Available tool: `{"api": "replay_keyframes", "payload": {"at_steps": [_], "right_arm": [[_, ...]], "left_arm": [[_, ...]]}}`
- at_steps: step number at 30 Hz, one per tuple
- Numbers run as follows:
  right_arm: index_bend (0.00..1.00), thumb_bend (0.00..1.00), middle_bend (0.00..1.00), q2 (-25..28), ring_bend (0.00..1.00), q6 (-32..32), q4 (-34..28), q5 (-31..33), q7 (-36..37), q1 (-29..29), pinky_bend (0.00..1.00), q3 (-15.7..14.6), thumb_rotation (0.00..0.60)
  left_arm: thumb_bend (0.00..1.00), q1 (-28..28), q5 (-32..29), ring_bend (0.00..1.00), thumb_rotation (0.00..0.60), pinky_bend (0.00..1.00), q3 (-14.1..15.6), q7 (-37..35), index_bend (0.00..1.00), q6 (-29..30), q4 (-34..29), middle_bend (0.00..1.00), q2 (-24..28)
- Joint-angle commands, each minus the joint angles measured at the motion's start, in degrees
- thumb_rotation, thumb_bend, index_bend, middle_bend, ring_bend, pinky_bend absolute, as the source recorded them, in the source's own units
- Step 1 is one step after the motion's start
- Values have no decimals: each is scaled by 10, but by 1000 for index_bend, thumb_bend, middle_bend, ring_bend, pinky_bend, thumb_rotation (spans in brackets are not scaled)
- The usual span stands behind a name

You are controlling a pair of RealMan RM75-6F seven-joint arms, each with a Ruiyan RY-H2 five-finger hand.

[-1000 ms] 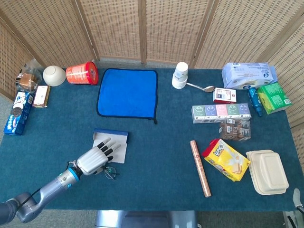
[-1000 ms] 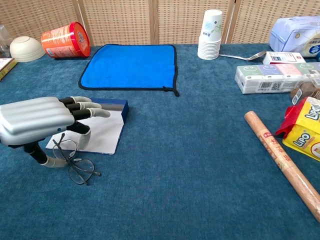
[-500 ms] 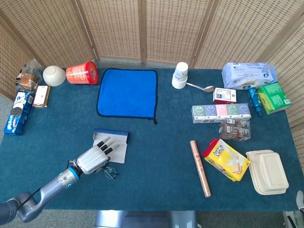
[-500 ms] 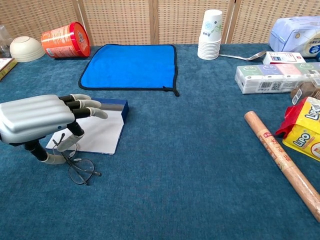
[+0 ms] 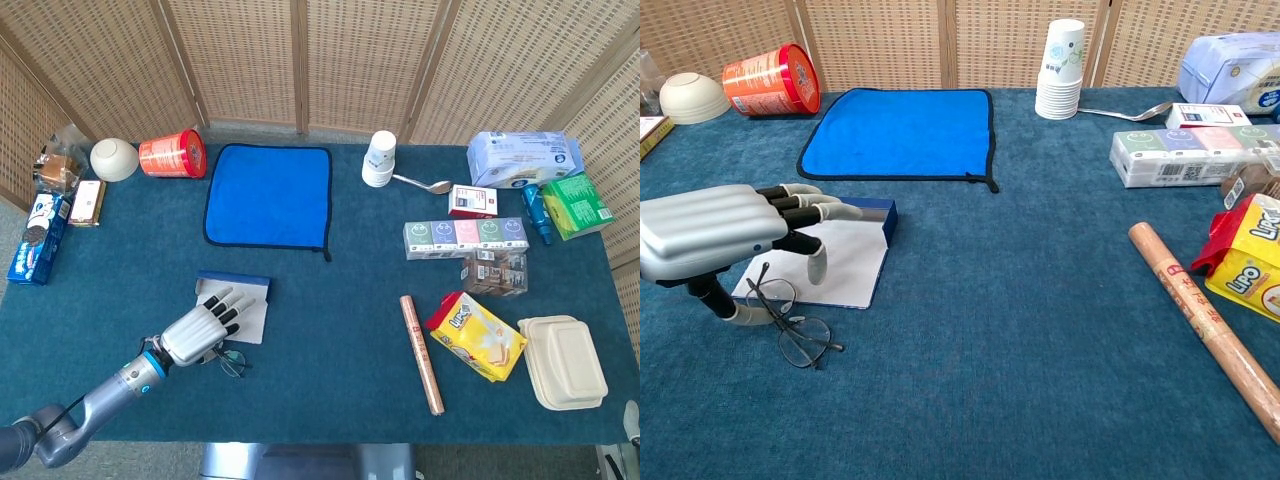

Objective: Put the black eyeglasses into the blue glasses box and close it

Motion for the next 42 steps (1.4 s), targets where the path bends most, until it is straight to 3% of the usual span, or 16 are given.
{"api": "replay_keyframes", "payload": {"at_steps": [1, 5, 9, 12, 18, 24, 31, 42], "right_arm": [[155, 436, 290, 0, 183, 0, 1, 0, 1, 0, 222, 0, 393], [155, 433, 290, 0, 183, 1, 2, 1, 3, -2, 222, 0, 392], [155, 425, 290, 1, 185, 3, 2, 0, 5, -3, 224, -1, 397], [159, 418, 289, 1, 185, 4, 3, 0, 6, -5, 224, -1, 394], [164, 412, 290, 1, 185, 6, 5, 2, 9, -7, 224, -1, 394], [167, 411, 289, 1, 186, 5, 5, 2, 9, -6, 225, 1, 396], [167, 410, 290, 1, 185, 4, 3, 2, 9, -5, 225, 2, 396], [167, 410, 290, -1, 187, 1, 7, 4, 15, -4, 229, 3, 397]], "left_arm": [[211, -1, -6, 0, 600, 0, 1, 5, 422, -10, -3, 6, 1], [245, -4, -14, 0, 588, 0, 1, 19, 434, -24, -2, 0, -4], [305, -7, -19, 0, 508, 0, -1, 24, 445, -33, -3, 0, -6], [320, -9, -20, 0, 488, 0, -2, 29, 452, -37, -4, 0, -7], [352, -13, -22, 0, 510, 0, -3, 32, 545, -41, -8, 24, -7], [355, -9, -19, 0, 600, 0, -1, 21, 657, -31, -5, 97, -9], [353, -5, -28, 0, 600, 12, -11, 14, 705, -17, -6, 155, -3], [352, -18, -56, 0, 600, 18, -42, 11, 708, -24, -14, 150, 3]]}}
